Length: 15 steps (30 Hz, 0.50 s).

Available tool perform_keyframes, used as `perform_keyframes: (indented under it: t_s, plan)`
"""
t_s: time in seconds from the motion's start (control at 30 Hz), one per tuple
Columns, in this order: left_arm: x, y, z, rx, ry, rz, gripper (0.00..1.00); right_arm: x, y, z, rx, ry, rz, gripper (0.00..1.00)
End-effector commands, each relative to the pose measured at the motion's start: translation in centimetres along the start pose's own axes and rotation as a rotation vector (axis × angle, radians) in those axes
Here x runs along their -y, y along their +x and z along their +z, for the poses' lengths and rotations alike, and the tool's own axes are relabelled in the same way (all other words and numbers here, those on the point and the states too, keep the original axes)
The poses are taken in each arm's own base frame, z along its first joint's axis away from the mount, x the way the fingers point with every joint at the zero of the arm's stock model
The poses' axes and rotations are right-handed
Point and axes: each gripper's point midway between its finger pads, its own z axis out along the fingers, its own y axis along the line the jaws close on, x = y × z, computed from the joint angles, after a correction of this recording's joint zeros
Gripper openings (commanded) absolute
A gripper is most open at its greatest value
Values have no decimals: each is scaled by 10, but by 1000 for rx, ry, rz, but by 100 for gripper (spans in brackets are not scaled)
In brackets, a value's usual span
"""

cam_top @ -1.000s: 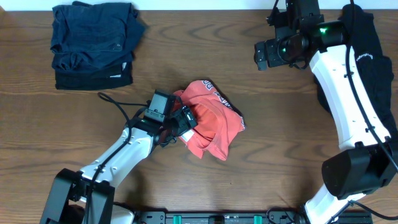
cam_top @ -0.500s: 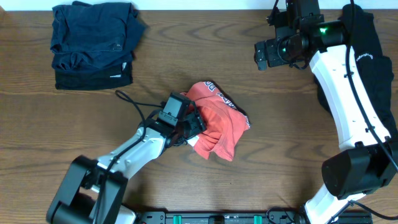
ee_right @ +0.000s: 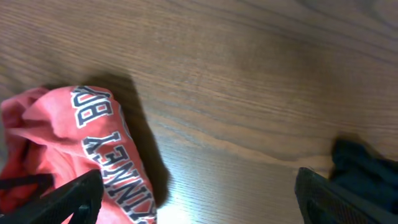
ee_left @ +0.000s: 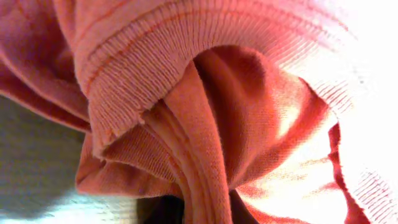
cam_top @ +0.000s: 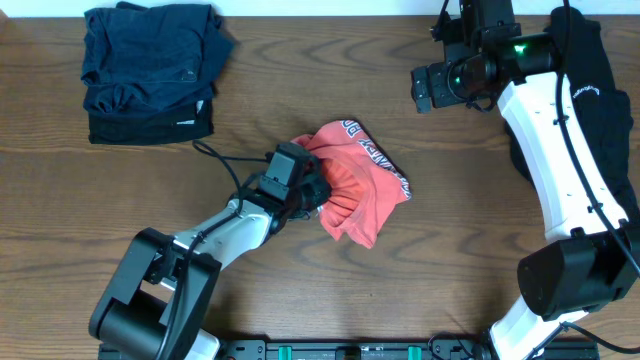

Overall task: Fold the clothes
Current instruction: 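Carry the folded shirt with the left gripper onto the navy stack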

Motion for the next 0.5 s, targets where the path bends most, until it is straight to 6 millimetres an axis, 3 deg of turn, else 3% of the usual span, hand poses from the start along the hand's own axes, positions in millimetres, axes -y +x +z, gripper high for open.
perform_keyframes:
  t_s: [0.0, 0.2, 0.47]
  plan:
    - [11, -31, -16, 84, 37, 43, 6, 9, -2, -3, 9, 34, 3, 96]
    - [37, -85, -67, 252, 131, 76, 6, 13, -7, -3, 32, 38, 31, 94]
    - [53, -142, -132, 477, 247, 59, 6, 17, -12, -4, 53, 41, 62, 94]
